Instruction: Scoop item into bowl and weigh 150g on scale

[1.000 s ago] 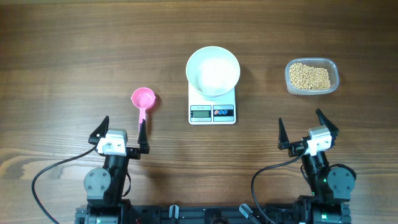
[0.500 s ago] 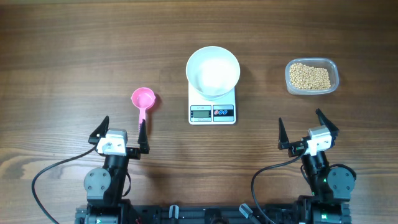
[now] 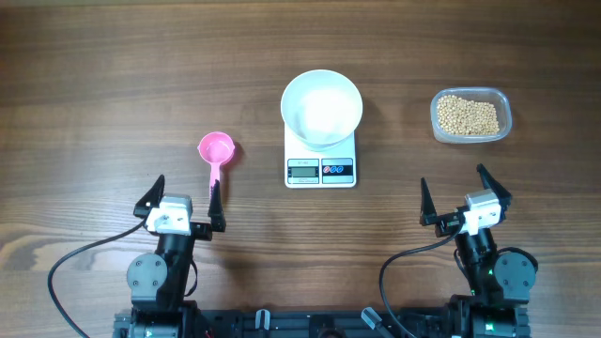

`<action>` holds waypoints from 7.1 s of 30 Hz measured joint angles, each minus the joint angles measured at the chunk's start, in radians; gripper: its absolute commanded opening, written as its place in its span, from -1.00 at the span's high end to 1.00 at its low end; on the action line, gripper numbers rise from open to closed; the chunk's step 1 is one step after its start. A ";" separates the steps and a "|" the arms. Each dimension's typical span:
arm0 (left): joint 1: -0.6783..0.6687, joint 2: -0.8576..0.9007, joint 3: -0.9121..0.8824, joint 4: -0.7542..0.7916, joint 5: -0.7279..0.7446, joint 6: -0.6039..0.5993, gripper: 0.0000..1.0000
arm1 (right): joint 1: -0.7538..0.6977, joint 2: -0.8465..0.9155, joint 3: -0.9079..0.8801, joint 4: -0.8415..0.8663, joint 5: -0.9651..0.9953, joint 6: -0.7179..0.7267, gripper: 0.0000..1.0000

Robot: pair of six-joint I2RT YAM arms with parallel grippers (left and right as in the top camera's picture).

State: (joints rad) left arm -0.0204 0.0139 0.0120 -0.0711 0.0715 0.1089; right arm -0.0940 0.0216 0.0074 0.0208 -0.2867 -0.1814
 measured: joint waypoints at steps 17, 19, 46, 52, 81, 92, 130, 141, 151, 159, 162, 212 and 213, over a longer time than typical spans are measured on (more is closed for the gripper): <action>0.000 0.000 0.000 0.000 0.000 0.000 -1.00 | 0.000 0.000 0.000 0.000 0.000 0.000 -1.00; 0.000 0.000 0.000 0.000 0.000 0.000 -1.00 | 0.000 0.000 0.000 0.000 0.000 0.000 -0.99; 0.000 0.000 0.000 0.037 0.293 -0.172 -1.00 | 0.000 0.000 0.000 0.000 0.000 0.000 -0.99; -0.001 0.000 -0.003 0.250 0.523 -0.354 -1.00 | 0.000 0.000 0.000 0.003 0.002 -0.013 -0.99; 0.001 0.884 1.087 -0.910 0.560 -0.296 -1.00 | -0.026 0.769 1.175 -0.802 -0.553 0.409 -0.99; 0.060 0.884 1.087 -1.054 0.214 -0.497 -1.00 | 0.016 1.092 1.254 -1.067 -0.771 0.453 -0.88; 0.243 1.540 0.999 -0.818 0.336 -0.331 -0.51 | 0.486 1.219 1.373 -1.323 -0.080 0.589 -0.99; 0.205 1.697 0.970 -0.648 0.489 -0.279 -0.39 | 0.486 1.220 1.373 -1.323 -0.090 0.589 -0.99; 0.189 1.775 0.967 -0.603 0.480 -0.240 -0.25 | 0.486 1.220 1.373 -1.323 -0.091 0.589 -0.99; 0.187 1.806 0.967 -0.594 0.476 -0.233 0.20 | 0.486 1.220 1.373 -1.323 -0.098 0.589 -1.00; 0.184 1.814 0.967 -0.594 0.476 -0.229 0.33 | 0.486 1.220 1.373 -1.323 -0.098 0.589 -0.98; -0.267 1.422 1.227 0.360 0.829 -1.510 0.92 | 0.482 1.228 1.373 -0.624 -0.333 1.551 -0.73; -0.269 1.422 1.227 0.359 0.821 -1.545 0.92 | 0.480 1.232 1.373 -0.596 -0.332 1.572 -0.68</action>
State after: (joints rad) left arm -0.2893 1.4361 1.2392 0.2882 0.8921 -1.4364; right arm 0.3859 1.2533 1.3808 -0.5755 -0.6182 1.3911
